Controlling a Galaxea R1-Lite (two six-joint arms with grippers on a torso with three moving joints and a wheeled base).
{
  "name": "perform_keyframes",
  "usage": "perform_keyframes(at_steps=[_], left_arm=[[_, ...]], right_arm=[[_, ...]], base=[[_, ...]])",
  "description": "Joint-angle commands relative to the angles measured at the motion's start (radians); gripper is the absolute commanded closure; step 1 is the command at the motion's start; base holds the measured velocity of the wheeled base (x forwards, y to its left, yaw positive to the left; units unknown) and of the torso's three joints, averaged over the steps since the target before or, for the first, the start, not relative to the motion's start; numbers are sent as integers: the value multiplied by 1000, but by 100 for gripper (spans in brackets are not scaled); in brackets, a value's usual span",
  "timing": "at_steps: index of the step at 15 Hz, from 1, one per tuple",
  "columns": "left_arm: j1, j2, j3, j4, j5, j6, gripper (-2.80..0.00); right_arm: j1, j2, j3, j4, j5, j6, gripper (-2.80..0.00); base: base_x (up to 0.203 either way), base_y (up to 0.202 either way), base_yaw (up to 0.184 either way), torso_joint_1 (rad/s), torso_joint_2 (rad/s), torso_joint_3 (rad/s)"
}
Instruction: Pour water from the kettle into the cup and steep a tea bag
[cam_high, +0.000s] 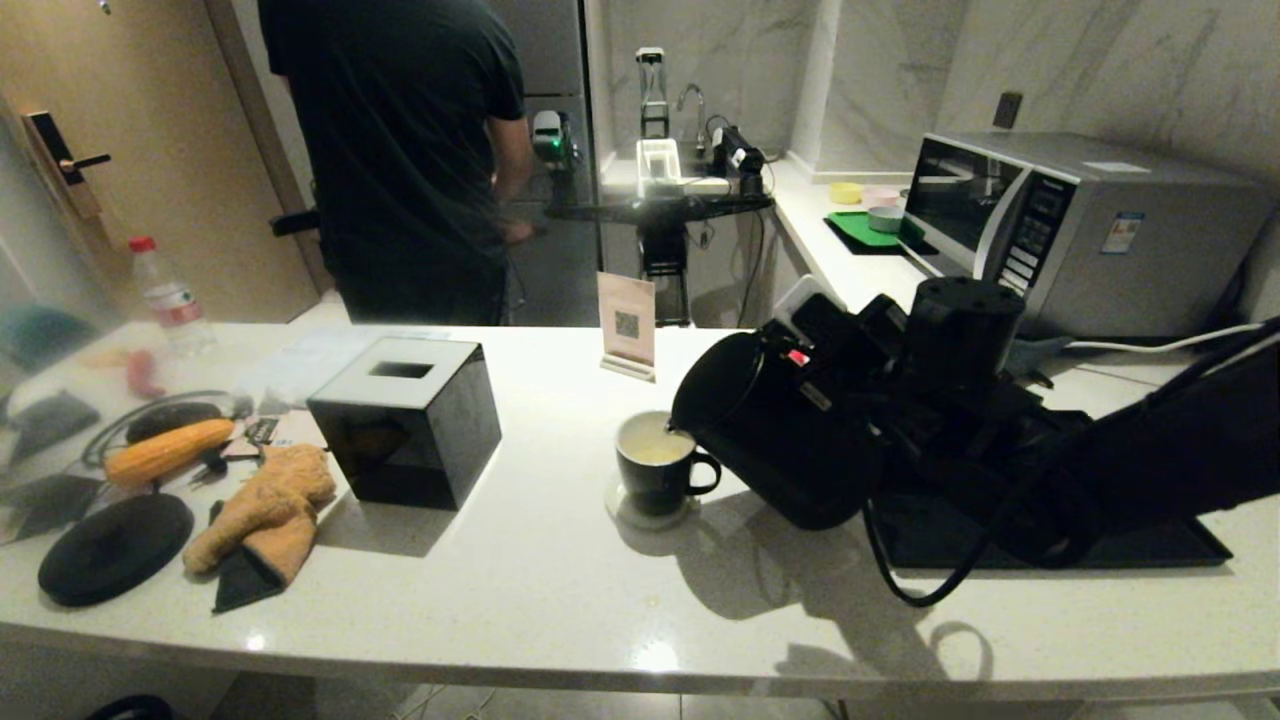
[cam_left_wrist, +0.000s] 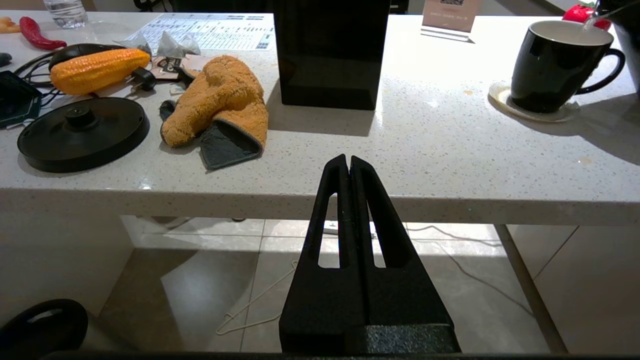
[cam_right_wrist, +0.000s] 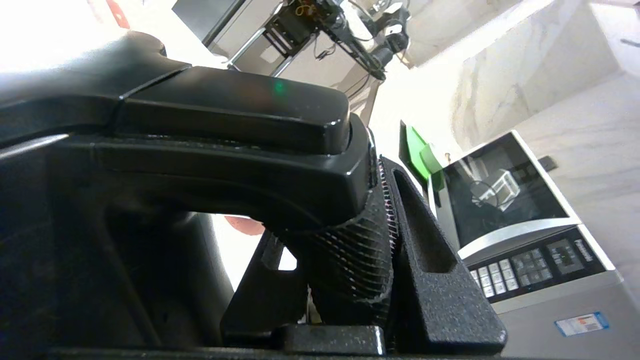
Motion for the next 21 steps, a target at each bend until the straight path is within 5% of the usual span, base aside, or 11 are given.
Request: perform_keyframes(at_steps=[1, 21], left_arm=[[0, 0, 0, 0, 0, 0, 0], [0, 0, 0, 0, 0, 0, 0]], right_arm=[[1, -6, -2, -9, -2, -7, 0], [27, -4, 1, -33, 3, -5, 0]], base=[[0, 0, 0, 0, 0, 0], [0, 0, 0, 0, 0, 0]])
